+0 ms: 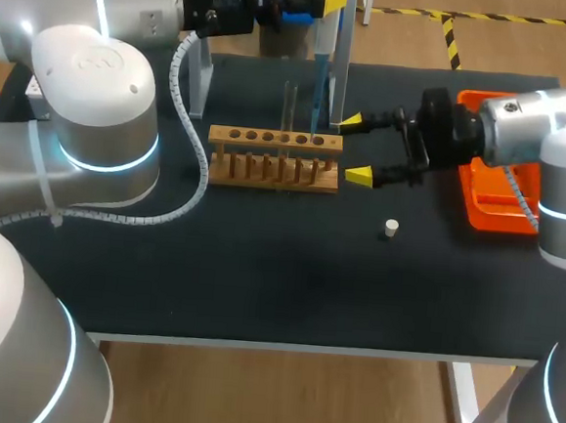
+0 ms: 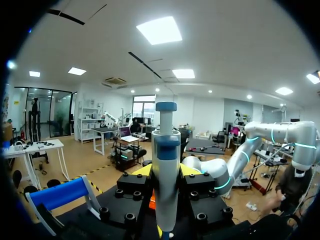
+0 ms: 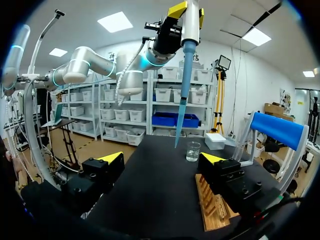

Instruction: Invert the test tube, pick up the pipette, mount the tip to pipette, aspirate from beaker and dispense into the tube, eject the tip, return the pipette, and cap with the stopper.

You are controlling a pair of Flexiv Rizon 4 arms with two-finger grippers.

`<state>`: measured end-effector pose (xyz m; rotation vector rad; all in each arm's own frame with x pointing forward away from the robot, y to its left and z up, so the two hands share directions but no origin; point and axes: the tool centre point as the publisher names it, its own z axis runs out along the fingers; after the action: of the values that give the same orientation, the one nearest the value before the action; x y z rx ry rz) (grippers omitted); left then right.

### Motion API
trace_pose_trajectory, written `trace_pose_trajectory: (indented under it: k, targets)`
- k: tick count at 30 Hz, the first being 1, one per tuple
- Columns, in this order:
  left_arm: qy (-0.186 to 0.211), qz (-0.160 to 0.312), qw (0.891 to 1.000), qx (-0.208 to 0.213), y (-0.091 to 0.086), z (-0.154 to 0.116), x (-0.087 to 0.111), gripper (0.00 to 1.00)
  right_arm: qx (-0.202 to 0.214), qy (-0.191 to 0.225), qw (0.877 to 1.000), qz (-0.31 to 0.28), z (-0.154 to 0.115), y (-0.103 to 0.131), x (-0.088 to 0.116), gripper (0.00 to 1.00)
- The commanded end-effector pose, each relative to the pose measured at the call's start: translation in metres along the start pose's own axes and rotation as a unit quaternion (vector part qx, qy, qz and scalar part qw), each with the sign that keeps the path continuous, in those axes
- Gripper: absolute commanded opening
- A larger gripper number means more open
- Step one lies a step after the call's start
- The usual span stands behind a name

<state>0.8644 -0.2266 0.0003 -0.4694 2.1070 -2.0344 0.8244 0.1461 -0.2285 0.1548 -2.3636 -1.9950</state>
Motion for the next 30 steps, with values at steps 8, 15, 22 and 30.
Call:
trace_pose_trajectory:
  k: [8,15,22,30]
  targets:
    - [0.000,0.000,1.000,0.001,0.000,0.000,0.000,0.00,0.001,0.000,1.000,0.000,-0.001,0.001,0.001,1.00]
    - [-0.020,0.013,1.000,-0.001,0.010,-0.023,-0.003,0.00,0.001,0.000,1.000,0.000,-0.001,0.001,0.001,1.00]
    - [-0.060,0.039,0.997,-0.004,0.019,-0.064,-0.008,0.00,0.001,0.000,1.000,0.000,-0.001,0.001,0.001,1.00]
    - [-0.097,0.055,0.994,-0.006,0.029,-0.114,-0.021,0.00,0.001,0.000,1.000,0.000,-0.001,0.001,0.001,1.00]
